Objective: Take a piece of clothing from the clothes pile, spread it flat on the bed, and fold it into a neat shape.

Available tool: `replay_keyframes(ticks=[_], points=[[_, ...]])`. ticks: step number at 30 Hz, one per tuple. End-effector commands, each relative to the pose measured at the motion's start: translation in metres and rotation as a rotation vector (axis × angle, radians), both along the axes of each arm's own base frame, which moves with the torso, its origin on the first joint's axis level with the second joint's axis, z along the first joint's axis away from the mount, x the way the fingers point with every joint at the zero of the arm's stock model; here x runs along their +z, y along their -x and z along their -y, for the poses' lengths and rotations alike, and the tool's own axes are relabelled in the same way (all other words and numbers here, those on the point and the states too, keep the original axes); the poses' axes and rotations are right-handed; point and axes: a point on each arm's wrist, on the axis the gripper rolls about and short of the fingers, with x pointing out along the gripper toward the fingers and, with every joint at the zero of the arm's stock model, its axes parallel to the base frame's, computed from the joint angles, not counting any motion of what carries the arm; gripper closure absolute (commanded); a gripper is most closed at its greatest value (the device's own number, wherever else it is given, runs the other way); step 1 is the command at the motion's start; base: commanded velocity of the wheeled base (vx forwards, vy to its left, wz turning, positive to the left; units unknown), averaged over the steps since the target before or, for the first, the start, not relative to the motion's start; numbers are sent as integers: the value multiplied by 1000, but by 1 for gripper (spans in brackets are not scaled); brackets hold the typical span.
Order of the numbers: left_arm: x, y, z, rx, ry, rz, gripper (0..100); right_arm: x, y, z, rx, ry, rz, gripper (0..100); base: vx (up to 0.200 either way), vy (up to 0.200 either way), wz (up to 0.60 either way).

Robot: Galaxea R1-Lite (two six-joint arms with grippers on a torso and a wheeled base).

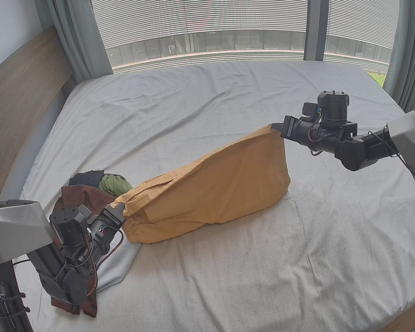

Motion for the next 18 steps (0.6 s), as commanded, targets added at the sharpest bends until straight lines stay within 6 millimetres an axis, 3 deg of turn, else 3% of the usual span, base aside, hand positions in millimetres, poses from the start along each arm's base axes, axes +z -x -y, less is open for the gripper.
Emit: replay_keyframes(ticks=[1, 18], points=[[-10, -9, -2, 22, 0, -11, 100, -13, -12, -4, 4, 1, -6, 100, 0, 0, 0], [-12, -28, 2, 27, 54, 23, 100, -35, -52, -19, 41, -11, -15, 100, 0, 0, 0]])
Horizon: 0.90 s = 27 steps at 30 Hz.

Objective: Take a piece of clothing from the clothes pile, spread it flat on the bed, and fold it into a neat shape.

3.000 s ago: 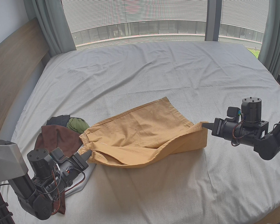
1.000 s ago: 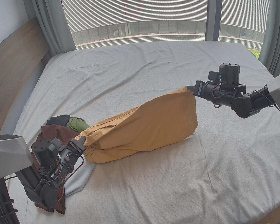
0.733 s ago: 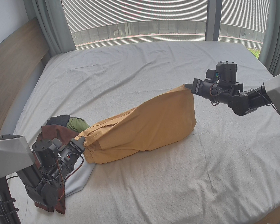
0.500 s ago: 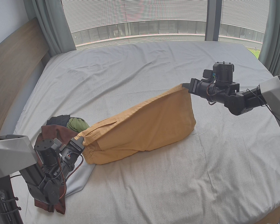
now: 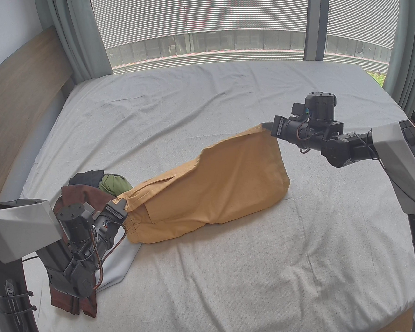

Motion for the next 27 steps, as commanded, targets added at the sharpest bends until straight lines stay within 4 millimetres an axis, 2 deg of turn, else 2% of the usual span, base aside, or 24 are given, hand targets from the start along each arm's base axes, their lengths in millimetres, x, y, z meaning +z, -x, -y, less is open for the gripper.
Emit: replay_keyframes(ticks=[1, 8, 19, 20, 23, 24, 27], points=[[-1, -7, 0, 2, 3, 13, 100, -25, -16, -9, 10, 3, -21, 100, 0, 0, 0], [-6, -20, -4, 22, 6, 33, 100, -47, -22, -13, 12, -35, -82, 100, 0, 0, 0], [-11, -26, -11, 40, 6, 34, 100, -51, -23, -12, 12, -36, -82, 100, 0, 0, 0], [-11, -26, -11, 40, 6, 34, 0, -54, -24, -12, 12, -35, -88, 100, 0, 0, 0], [-11, -28, -12, 43, 6, 37, 0, -62, -25, -12, 16, -33, -101, 100, 0, 0, 0], [-10, -29, -13, 48, 7, 42, 0, -67, -26, -13, 19, -33, -109, 0, 0, 0, 0], [-9, -30, -17, 59, 7, 43, 0, -86, -29, -16, 3, -39, -119, 0, 0, 0, 0]])
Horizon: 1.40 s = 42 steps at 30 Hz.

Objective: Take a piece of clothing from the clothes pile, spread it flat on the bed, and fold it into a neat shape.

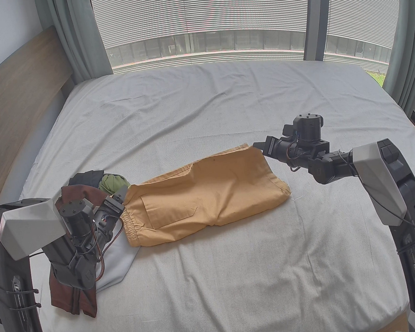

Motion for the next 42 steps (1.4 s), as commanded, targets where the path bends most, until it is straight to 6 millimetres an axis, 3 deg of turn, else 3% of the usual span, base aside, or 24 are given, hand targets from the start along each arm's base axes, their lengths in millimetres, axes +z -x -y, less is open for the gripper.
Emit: replay_keyframes(ticks=[1, 6, 9, 12, 14, 18, 25, 29, 33, 35, 42], points=[[0, -2, -7, 19, 1, 3, 0, -33, -6, -3, -25, -4, -32, 0, 0, 0, 0], [-1, -1, -16, 41, -2, -5, 0, -24, -5, -1, -60, -41, -31, 0, 0, 0, 0], [3, 4, -18, 42, -1, -5, 0, 22, 2, 1, -61, -68, 51, 0, 0, 0, 0], [20, 17, -14, 18, 4, 11, 0, 87, 20, -1, -39, -103, 169, 0, 0, 0, 0], [31, 28, -11, -19, 6, 17, 0, 103, 39, -7, -14, -98, 164, 0, 0, 0, 0], [49, 52, -1, -108, 3, 29, 0, 112, 69, -12, 15, -47, 136, 0, 0, 0, 0], [59, 91, 7, -264, -98, 17, 0, 95, 124, -10, 56, 65, 30, 0, 0, 0, 0], [52, 104, 6, -323, -207, 2, 0, 69, 149, -3, 45, 89, -22, 0, 0, 0, 0], [49, 104, 8, -336, -233, 0, 0, 52, 154, 4, 32, 93, -2, 0, 0, 0, 0], [45, 109, 14, -363, -249, -14, 0, 26, 154, 10, 21, 119, -48, 0, 0, 0, 0], [29, 105, 14, -366, -315, -54, 0, -25, 143, 10, 23, 163, -103, 0, 0, 0, 0]])
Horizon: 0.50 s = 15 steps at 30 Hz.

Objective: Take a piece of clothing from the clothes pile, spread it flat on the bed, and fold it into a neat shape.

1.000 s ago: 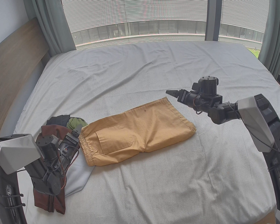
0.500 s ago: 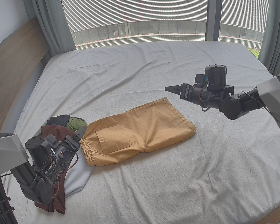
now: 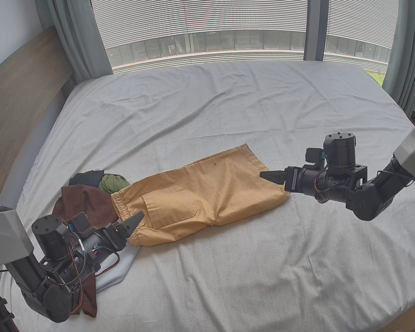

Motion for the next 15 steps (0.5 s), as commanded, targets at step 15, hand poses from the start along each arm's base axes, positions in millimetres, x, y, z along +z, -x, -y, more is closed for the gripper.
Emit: replay_keyframes(ticks=[15], points=[[-20, 0, 3, -20, -58, -51, 0, -75, -25, 10, -54, -6, -101, 0, 0, 0, 0]])
